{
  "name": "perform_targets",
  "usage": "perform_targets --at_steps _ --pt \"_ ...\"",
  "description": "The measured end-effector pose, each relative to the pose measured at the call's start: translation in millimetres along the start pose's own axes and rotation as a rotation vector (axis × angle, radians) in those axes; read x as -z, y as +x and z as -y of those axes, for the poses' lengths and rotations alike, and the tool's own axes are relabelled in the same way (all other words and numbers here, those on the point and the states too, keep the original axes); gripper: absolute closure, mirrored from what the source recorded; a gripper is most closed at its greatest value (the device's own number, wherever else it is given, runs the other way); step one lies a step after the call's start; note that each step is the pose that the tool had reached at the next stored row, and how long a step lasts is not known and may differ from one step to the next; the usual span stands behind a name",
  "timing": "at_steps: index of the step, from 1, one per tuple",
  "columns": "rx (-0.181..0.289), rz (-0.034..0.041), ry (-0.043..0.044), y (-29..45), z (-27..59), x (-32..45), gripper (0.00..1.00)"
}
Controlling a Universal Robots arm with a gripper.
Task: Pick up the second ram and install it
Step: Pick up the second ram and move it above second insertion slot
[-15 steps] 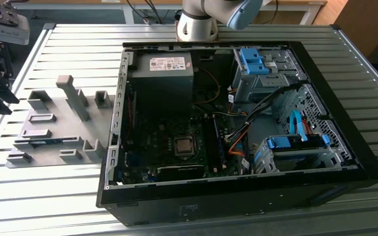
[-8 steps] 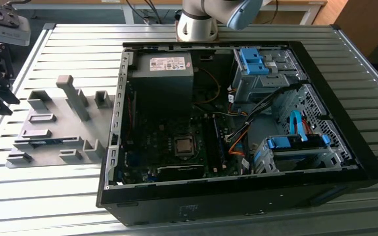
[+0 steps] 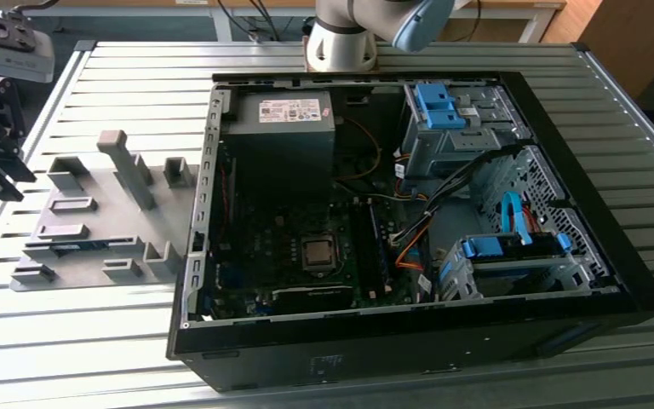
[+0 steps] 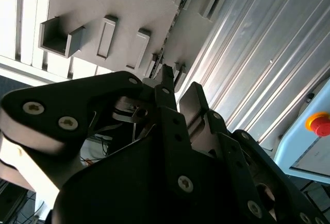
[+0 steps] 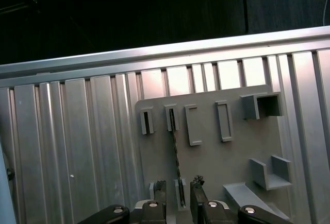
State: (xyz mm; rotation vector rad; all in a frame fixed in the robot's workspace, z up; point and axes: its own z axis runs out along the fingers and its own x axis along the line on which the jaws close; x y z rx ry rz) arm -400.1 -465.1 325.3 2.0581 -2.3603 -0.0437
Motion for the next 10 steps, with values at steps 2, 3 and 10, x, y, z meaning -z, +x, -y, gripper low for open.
perform_targets --at_steps 2,3,10 --pt "0.0 0.0 0.0 0.0 0.0 -0.5 0.67" --pt "0.0 0.0 0.0 0.0 0.0 -0.7 0.67" --pt "0.0 0.0001 0.0002 0.0 0.1 -2.2 0.67"
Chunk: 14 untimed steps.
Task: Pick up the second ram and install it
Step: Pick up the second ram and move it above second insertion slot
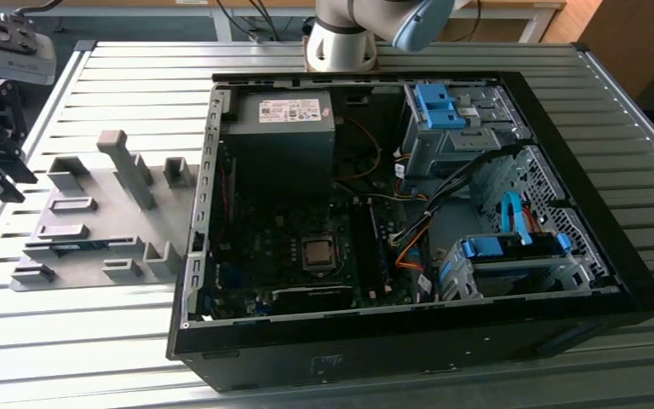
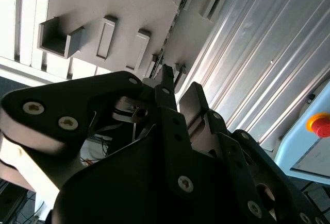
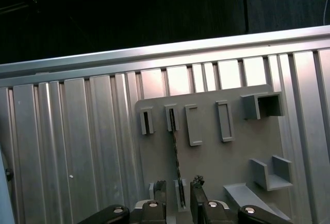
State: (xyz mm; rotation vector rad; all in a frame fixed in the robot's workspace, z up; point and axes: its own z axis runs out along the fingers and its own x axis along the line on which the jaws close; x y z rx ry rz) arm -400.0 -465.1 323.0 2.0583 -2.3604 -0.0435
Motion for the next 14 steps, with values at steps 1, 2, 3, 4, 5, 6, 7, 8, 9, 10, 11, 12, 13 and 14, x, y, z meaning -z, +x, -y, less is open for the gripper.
perform_targets --at_steps 1,2,3,4,5,6,7,8,9,10,11,12,13,14 --pt "0.0 0.0 0.0 0.0 0.0 -0.2 0.67" --pt "0.0 0.0 0.0001 0.0 0.0 -0.4 0.67" --pt "0.0 0.0 0.0002 0.0 0.0 -0.6 0.67" --pt "0.0 0.0 0.0003 0.0 0.0 -0.9 0.67" --pt "0.0 0.0 0.0003 0.0 0.0 -1.2 0.67" --pt "0.0 0.0001 0.0004 0.0 0.1 -1.6 0.67" --pt "0.0 0.0001 0.0004 0.0 0.0 -2.0 0.67" --pt "0.0 0.0001 0.0004 0.0 0.1 -2.3 0.67" --pt "0.0 0.0 0.0004 0.0 0.1 -2.8 0.67" --pt "0.0 0.0 0.0004 0.0 0.1 -3.3 0.67" --pt "0.0 0.0 0.0004 0.0 0.1 -3.8 0.67" --pt "0.0 0.0 0.0004 0.0 0.1 -4.3 0.67" --pt "0.0 0.0 0.0004 0.1 0.1 -4.9 0.67" --pt "0.0 0.0001 0.0004 0.1 0.2 -5.5 0.67"
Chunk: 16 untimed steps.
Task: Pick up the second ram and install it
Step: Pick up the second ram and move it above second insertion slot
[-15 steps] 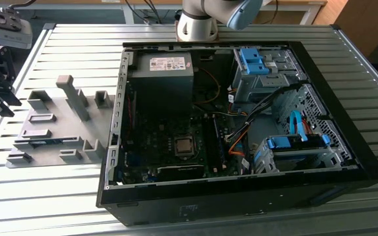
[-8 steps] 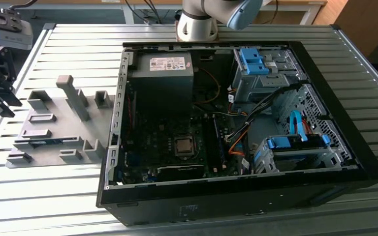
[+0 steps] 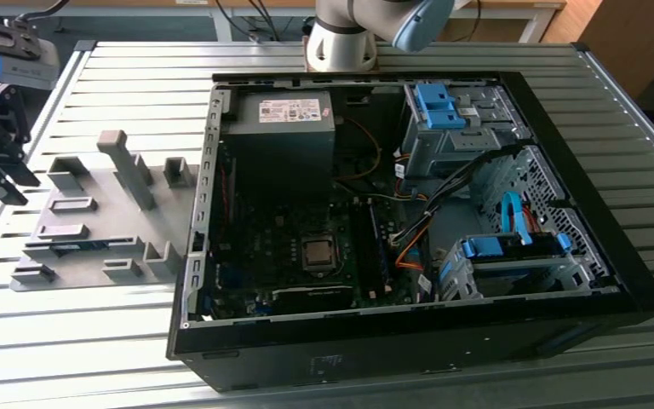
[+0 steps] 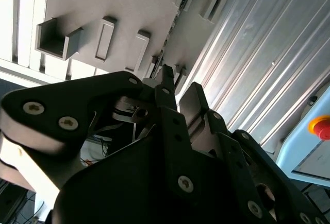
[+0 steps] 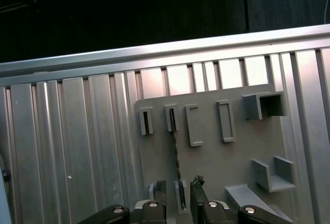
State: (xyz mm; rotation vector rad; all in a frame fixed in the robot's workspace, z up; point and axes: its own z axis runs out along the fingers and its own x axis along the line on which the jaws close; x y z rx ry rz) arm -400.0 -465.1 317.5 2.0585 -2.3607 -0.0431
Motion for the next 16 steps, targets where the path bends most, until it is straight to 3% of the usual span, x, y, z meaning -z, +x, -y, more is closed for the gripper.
perform_targets --at_steps 16 --pt "0.0 0.0 0.0005 0.1 0.3 -10.0 0.67"
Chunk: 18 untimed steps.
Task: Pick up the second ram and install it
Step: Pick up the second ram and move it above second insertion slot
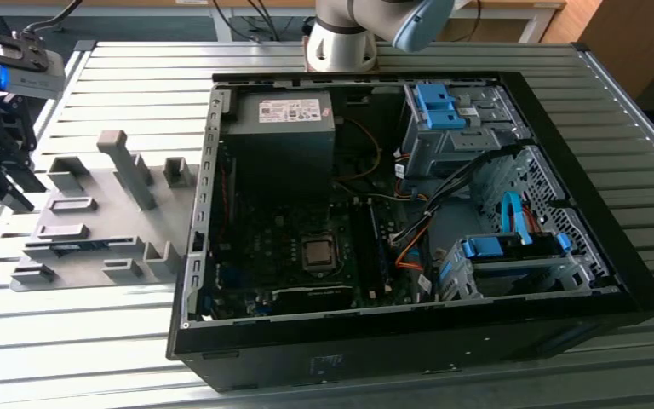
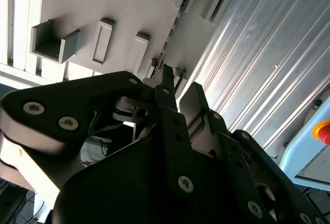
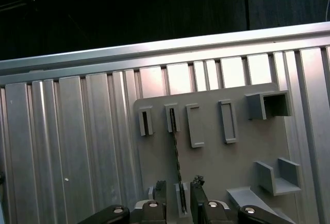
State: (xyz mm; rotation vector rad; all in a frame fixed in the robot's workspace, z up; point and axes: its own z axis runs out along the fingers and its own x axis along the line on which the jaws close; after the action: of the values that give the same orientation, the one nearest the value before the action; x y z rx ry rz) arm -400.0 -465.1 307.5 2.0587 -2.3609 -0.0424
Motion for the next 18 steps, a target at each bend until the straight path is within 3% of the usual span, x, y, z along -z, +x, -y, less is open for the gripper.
perform_targets --at_steps 18 --pt "0.004 0.0003 0.0027 1.5 0.4 -8.7 0.67"
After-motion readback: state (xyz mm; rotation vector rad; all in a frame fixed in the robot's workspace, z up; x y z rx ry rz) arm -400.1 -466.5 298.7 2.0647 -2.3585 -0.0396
